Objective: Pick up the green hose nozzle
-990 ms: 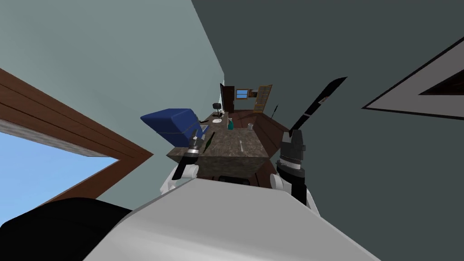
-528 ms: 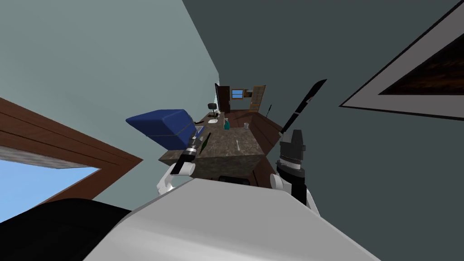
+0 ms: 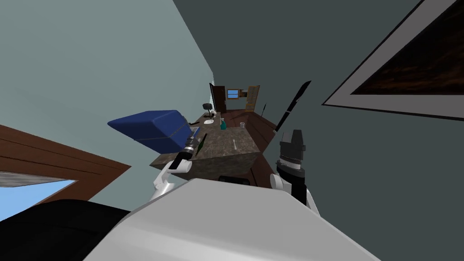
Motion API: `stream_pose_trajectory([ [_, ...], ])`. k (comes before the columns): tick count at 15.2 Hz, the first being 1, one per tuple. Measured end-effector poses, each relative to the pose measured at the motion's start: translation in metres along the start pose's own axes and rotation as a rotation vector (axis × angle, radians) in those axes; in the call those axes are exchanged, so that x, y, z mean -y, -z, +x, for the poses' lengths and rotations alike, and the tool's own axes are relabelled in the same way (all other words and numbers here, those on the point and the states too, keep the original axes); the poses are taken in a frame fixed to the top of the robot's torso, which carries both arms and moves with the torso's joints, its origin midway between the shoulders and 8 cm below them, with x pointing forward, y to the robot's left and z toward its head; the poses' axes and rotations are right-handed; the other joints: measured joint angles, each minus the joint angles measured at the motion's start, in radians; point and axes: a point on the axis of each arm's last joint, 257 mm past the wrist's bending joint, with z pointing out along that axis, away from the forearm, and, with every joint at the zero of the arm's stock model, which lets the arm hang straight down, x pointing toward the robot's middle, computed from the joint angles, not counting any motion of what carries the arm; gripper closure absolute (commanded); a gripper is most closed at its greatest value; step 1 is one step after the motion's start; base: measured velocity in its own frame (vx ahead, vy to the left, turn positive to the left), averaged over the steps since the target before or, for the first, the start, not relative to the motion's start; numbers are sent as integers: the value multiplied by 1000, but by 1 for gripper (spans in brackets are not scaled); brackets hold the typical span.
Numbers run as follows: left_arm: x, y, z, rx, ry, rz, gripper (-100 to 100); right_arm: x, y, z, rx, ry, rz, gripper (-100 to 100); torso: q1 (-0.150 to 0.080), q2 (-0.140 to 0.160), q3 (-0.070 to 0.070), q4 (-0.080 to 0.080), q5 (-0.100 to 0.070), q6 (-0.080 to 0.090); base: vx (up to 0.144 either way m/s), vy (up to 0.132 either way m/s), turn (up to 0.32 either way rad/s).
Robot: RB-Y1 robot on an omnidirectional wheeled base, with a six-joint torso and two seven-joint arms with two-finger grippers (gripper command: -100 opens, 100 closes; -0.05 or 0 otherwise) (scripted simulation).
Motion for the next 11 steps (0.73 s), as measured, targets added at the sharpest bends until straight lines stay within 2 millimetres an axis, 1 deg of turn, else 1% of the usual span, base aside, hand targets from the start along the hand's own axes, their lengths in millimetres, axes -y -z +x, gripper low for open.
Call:
stream_pose_trajectory([
  [5,-20,-7,-49,93,19,-93,-100,0,0,0,0,0,0,0,0,1,0,0,0,0,-25,-13,-166],
  [7,-26,-7,-62,120,28,-126,-100,0,0,0,0,0,0,0,0,0,0,0,0,0,-13,-4,-85],
  [9,-29,-8,-85,164,38,-155,-100,0,0,0,0,0,0,0,0,0,0,0,0,0,-21,-9,-156],
  [10,-32,-7,-92,180,45,-171,-100,0,0,0,0,0,0,0,0,0,0,0,0,0,-36,-11,-269],
  [11,-33,-7,-103,206,52,-184,-100,0,0,0,0,0,0,0,0,1,0,0,0,1,-36,-12,-291],
])
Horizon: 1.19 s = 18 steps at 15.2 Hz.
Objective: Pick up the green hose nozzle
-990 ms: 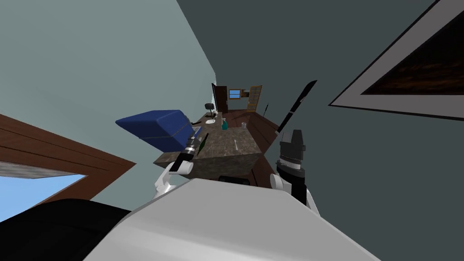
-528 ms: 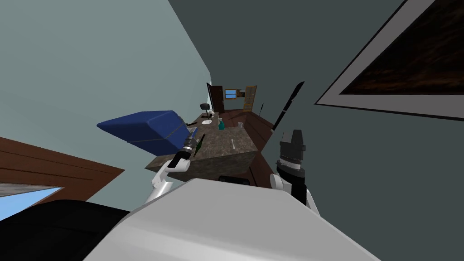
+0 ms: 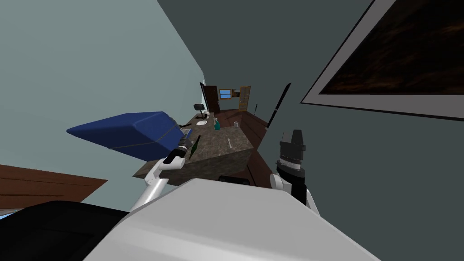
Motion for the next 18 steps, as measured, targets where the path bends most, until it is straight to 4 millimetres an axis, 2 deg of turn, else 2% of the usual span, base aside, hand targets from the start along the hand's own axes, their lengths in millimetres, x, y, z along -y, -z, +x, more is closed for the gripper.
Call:
stream_pose_trajectory([
  [1,-1,-5,-14,27,10,-16,-100,0,0,0,0,0,0,0,0,0,0,0,0,0,-13,-7,-114],
  [3,-9,-5,-27,59,23,-46,-100,0,0,0,0,0,0,0,0,-1,-1,0,0,-1,-6,-8,-68],
  [6,-10,-10,-54,128,52,-81,-100,0,0,0,0,0,0,0,0,-1,0,0,0,-1,-20,-9,-191],
  [8,-10,-12,-83,188,78,-103,-100,0,0,0,0,0,0,0,0,-1,0,0,0,0,-15,-10,-167],
  [10,-15,-11,-93,222,96,-128,-100,0,0,0,0,0,0,0,0,-1,-1,0,0,-1,-6,-13,-107],
  [12,-12,-12,-119,278,125,-143,-100,0,0,0,0,0,0,0,0,-1,-1,0,0,0,-14,-15,-210],
  [14,-17,-10,-129,312,143,-165,-100,0,0,0,0,0,0,0,0,-1,-1,0,0,-1,-12,1,-123],
  [16,-15,-8,-152,367,176,-173,-100,0,0,0,0,0,0,0,0,-1,-1,0,0,0,-13,-4,-172],
  [18,-18,-4,-161,402,196,-193,-100,0,0,0,0,0,0,0,1,-1,-1,0,0,-1,-7,-5,-102],
])
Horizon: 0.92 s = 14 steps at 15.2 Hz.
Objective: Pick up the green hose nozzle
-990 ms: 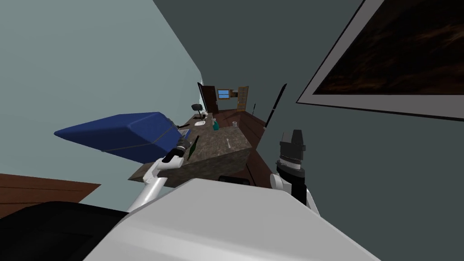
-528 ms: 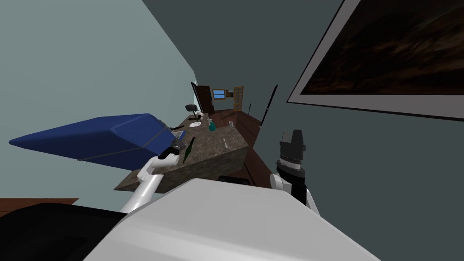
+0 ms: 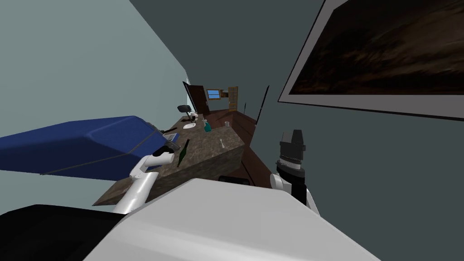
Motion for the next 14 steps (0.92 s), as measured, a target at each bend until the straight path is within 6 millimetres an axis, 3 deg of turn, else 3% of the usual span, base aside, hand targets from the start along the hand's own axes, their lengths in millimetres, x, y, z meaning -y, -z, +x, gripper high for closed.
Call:
stream_pose_trajectory([
  [10,15,-10,-84,235,180,-64,-100,0,0,0,0,0,0,0,1,0,0,0,0,1,-9,0,-161],
  [14,13,-7,-106,304,231,-90,-100,0,0,0,0,0,0,0,0,-1,0,0,0,2,1,-6,-129],
])
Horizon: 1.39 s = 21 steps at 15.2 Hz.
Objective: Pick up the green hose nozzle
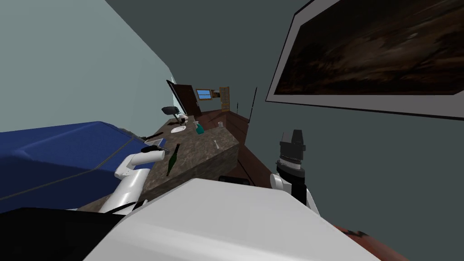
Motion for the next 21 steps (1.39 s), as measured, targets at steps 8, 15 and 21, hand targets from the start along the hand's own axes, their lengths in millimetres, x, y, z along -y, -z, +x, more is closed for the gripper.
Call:
stream_pose_trajectory([
  [8,14,-2,-58,190,191,-51,-100,0,0,0,0,0,0,0,1,0,0,0,0,-1,-3,4,-152],
  [15,16,2,-106,348,359,-98,-100,0,0,0,0,0,0,0,1,-1,0,0,0,-1,-2,9,-152],
  [21,12,12,-140,473,492,-142,-100,0,0,0,0,0,0,0,2,0,0,0,0,-1,-6,16,-149],
])
